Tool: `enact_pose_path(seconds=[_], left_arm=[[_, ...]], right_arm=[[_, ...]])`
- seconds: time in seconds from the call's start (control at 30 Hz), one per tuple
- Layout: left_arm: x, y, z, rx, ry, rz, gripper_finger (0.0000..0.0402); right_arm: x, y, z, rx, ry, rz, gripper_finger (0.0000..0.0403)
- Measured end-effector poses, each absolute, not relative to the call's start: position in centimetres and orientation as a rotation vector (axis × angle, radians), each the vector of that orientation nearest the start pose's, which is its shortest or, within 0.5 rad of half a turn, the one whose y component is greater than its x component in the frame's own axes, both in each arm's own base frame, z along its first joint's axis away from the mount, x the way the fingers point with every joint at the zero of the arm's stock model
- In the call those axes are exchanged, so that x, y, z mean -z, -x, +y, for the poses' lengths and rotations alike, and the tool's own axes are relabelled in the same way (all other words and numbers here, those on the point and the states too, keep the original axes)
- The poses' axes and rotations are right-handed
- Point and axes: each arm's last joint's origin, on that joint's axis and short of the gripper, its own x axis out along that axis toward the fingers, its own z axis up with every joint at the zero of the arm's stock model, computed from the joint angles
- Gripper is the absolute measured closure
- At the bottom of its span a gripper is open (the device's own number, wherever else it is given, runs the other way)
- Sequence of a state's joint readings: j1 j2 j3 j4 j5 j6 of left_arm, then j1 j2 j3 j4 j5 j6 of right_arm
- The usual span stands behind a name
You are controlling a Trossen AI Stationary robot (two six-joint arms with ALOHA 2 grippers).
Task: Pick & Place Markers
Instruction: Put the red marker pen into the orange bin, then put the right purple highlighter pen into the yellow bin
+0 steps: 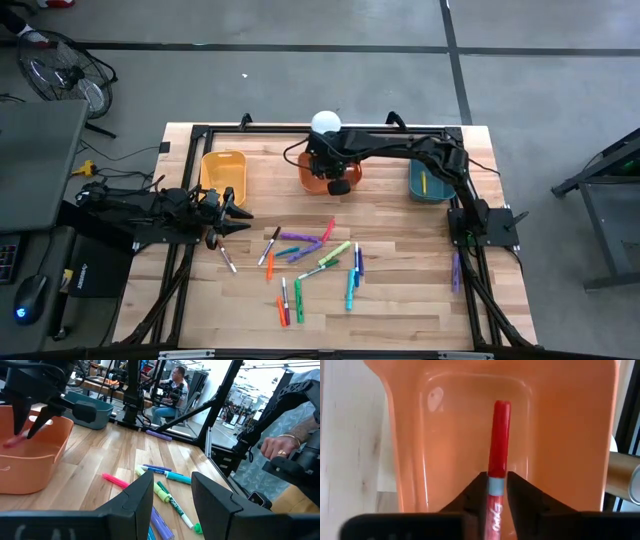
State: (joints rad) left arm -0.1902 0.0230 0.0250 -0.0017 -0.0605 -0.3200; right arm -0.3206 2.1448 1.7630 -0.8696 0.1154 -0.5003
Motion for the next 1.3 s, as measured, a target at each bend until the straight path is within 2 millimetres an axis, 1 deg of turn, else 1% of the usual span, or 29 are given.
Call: enact_pose_path(seconds=[0.1,0.2,0.43,0.57,0.77,0.87,1.03,1.13,1.2,1.3], left_arm=[[-17.0,-9.6,-1.7,0.129,0.320,0.020,0.0270],[-17.0,-9.6,-1.7,0.129,0.319,0.020,0.0270],[-17.0,-9.6,-1.7,0.129,0.320,0.020,0.0270],[-17.0,-9.6,-1.7,0.129,0.320,0.020,0.0270],[-17.0,-9.6,-1.7,0.129,0.320,0.020,0.0270],[-17.0,-9.6,-1.7,0.129,0.319,0.020,0.0270],[-17.0,-9.6,-1.7,0.128,0.319,0.020,0.0270],[-17.0,-9.6,-1.7,0.129,0.320,0.020,0.0270],[-17.0,-9.6,-1.7,0.128,0.319,0.020,0.0270],[-17.0,-9.6,-1.7,0.129,0.320,0.020,0.0270]], right_arm=[[-19.8,-42.0,-14.1,0.053,0.299,1.316,0.0306],[-19.8,-42.1,-13.8,0.049,0.305,1.319,0.0297],[-20.2,-42.0,-13.1,0.050,0.323,1.335,0.0296],[-20.7,-41.8,-13.1,0.056,0.326,1.326,0.0296],[-20.8,-41.8,-13.1,0.107,0.369,1.349,0.0295],[-21.2,-41.7,-13.0,0.101,0.364,1.336,0.0295],[-23.5,-41.0,-12.6,0.133,0.357,1.293,0.0295],[-25.1,-40.3,-12.3,0.201,0.320,1.270,0.0295],[-26.1,-39.6,-12.1,0.267,0.245,1.265,0.0295],[-27.4,-38.4,-11.7,0.395,0.071,1.256,0.0295]])
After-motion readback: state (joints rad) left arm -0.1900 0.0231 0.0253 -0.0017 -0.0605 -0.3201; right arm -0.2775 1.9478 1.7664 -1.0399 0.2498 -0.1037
